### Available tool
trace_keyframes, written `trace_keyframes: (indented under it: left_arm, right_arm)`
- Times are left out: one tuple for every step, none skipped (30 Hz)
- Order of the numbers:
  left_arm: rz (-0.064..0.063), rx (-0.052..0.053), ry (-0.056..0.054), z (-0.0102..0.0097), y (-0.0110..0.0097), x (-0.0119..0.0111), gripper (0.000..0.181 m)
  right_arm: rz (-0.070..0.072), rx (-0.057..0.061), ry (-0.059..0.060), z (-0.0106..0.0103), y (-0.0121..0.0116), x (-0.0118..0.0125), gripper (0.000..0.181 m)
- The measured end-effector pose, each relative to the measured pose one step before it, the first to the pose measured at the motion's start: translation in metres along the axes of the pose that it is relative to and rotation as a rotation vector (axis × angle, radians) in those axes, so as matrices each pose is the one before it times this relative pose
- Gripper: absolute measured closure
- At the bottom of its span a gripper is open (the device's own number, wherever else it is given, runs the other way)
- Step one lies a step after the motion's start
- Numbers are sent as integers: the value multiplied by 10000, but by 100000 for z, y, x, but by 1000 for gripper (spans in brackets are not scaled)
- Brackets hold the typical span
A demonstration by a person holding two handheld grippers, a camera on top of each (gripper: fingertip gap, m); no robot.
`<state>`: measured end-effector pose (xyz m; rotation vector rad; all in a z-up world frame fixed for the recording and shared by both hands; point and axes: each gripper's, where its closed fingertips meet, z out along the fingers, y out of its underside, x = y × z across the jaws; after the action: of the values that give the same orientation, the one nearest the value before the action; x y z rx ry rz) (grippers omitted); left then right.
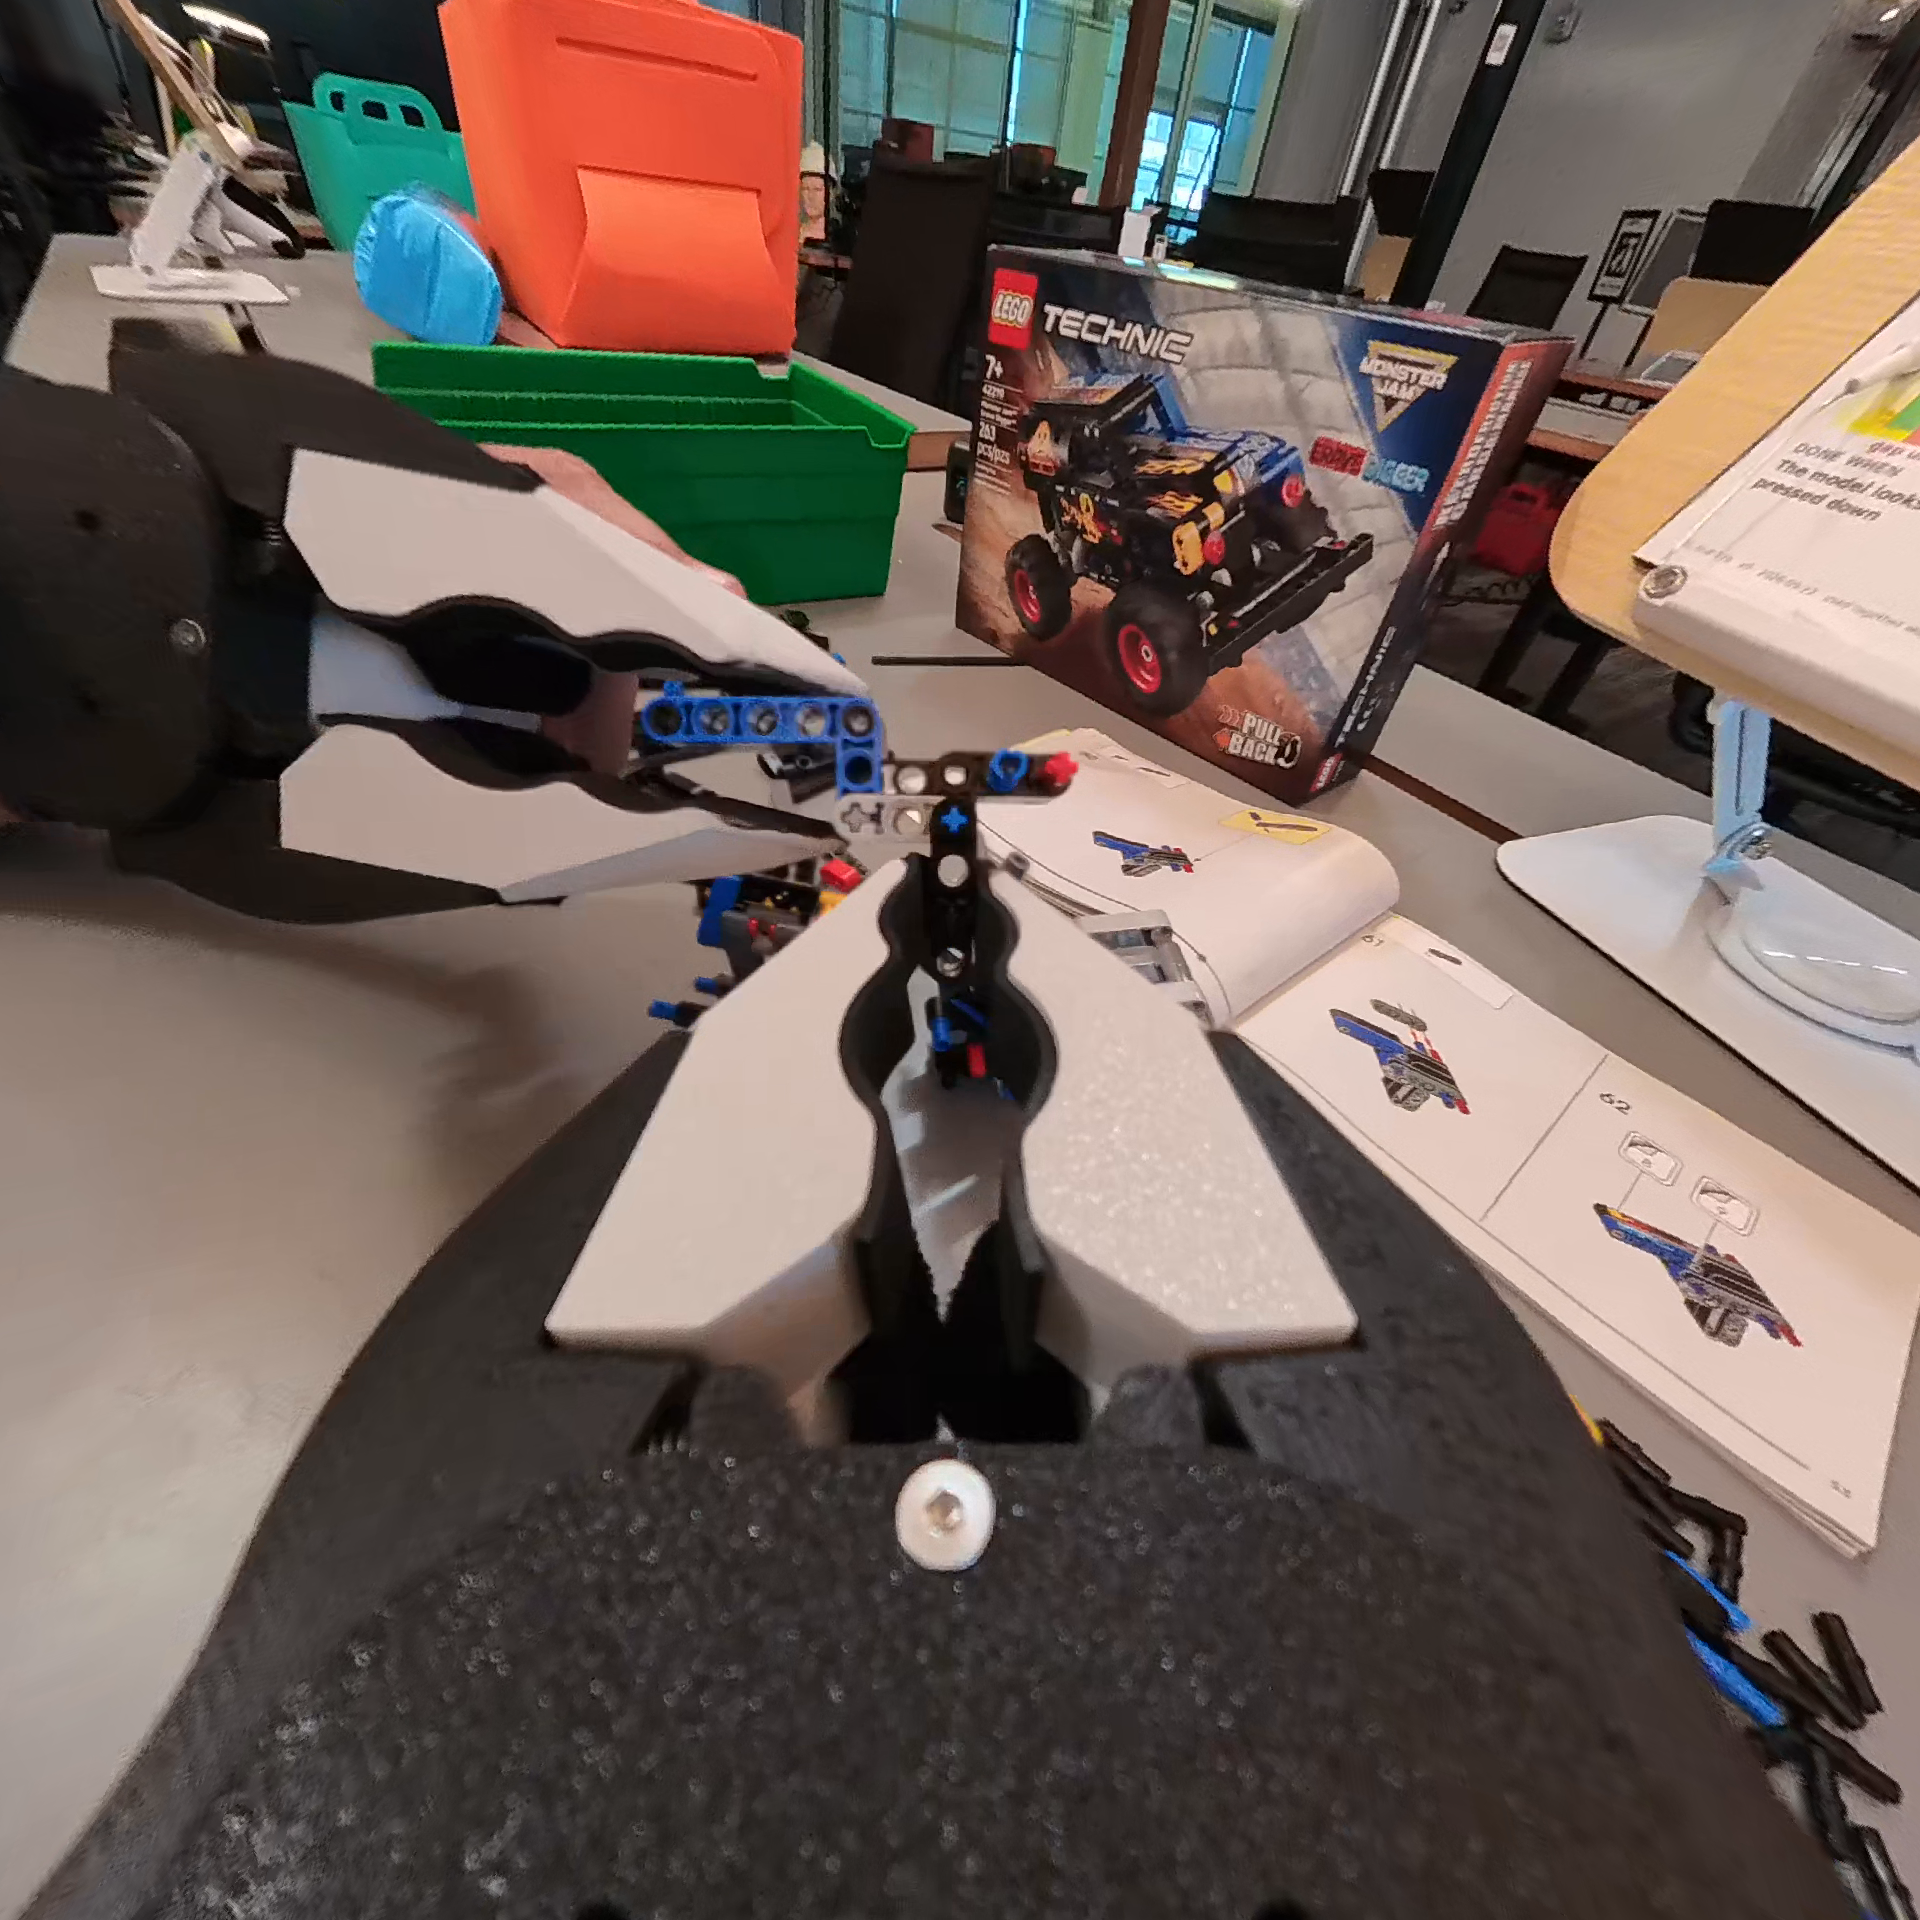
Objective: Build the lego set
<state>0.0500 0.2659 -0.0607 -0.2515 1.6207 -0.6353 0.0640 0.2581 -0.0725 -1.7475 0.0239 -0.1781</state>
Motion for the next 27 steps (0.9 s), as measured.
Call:
trace_keyframes:
  left_arm:
    - [82, -9, -39, 132, 59, 31, 162]
    - [-15, -17, 3, 128, 75, 48, 162]
    - [-76, -40, 43, 133, 121, 43, 162]
    - [-118, 33, 67, 55, 25, 22, 162]
    - [-201, 68, 56, 32, -41, -33, 162]
    - [-236, 68, 60, 18, -31, -49, 162]
    - [-257, 102, 62, -9, -95, -76, 162]
    - [-293, 87, 41, 1, -74, -114, 161]
    - [-302, 62, 40, 1, -47, -114, 161]
    - [-279, 108, 25, -36, -98, -106, 160]
    - [-250, 87, 27, -29, -56, -49, 160]
    - [-226, 48, 10, -23, 9, -25, 160]
    - [-153, 36, 30, 6, 47, 79, 160]
    - [-61, 1, 27, 41, 93, 155, 160]
    - [28, 36, 9, 10, 31, 198, 160]
    - [91, 46, -61, -11, -13, 130, 161]
    - [116, -21, -31, 8, 62, 196, 163]
    - [110, -64, -77, 17, 136, 104, 165]
    - [106, -30, -84, -15, 97, 61, 166]
    - [74, 6, -63, -32, 51, 80, 167]
    - [40, -48, -79, -22, 92, -11, 168]
    - [-35, -99, -114, -18, 139, -80, 171]
    - [-122, -69, -45, -17, 88, 16, 172]
    - [-79, -18, -16, -63, 22, 36, 172]
    - [76, 4, -8, -64, 37, 6, 172]
    - [127, 13, 1, -79, 49, -41, 173]
    - [89, 21, -49, -117, 76, -161, 175]
  right_arm:
    - [-39, -59, 95, 26, 86, 120, 176]
    - [14, -26, 74, 8, 28, 151, 176]
    - [40, -63, 40, 22, 97, 128, 176]
    - [31, -38, -13, 11, 68, 65, 175]
    - [65, 9, -30, -14, -5, 48, 175]
    - [104, 29, -12, -31, -46, 70, 174]
    - [110, 4, -35, -24, -6, 50, 174]
    - [90, -13, -57, -1, 17, -3, 174]
    - [62, -18, -20, 3, 29, 37, 175]
    - [13, -34, -7, 13, 63, 6, 175]
    - [-13, -36, 5, 29, 80, -2, 175]
    - [1, -47, 14, 32, 92, -1, 175]
    - [6, -68, 1, 70, 131, -21, 175]
    - [-12, -56, -40, 72, 102, -104, 175]
    - [-40, -68, 5, 71, 134, -73, 175]
    - [-82, -76, 34, 81, 156, -66, 175]
    - [-103, -54, 73, 58, 100, -2, 175]
    - [-86, -79, 91, 53, 123, 49, 175]
    - [-40, -70, 32, 57, 114, -16, 175]
    - [8, -9, -12, 16, 26, -37, 175]
    - [6, -30, -21, 20, 65, -11, 175]
    - [36, -65, -10, 45, 124, 15, 175]
    - [61, -64, -31, 52, 111, -32, 175]
    - [32, -48, -55, 16, 69, -46, 175]
    - [35, -27, -63, 4, 34, -86, 175]
    - [54, -57, -61, 19, 64, -111, 175]
    - [1, -53, -97, 19, 43, -193, 174]
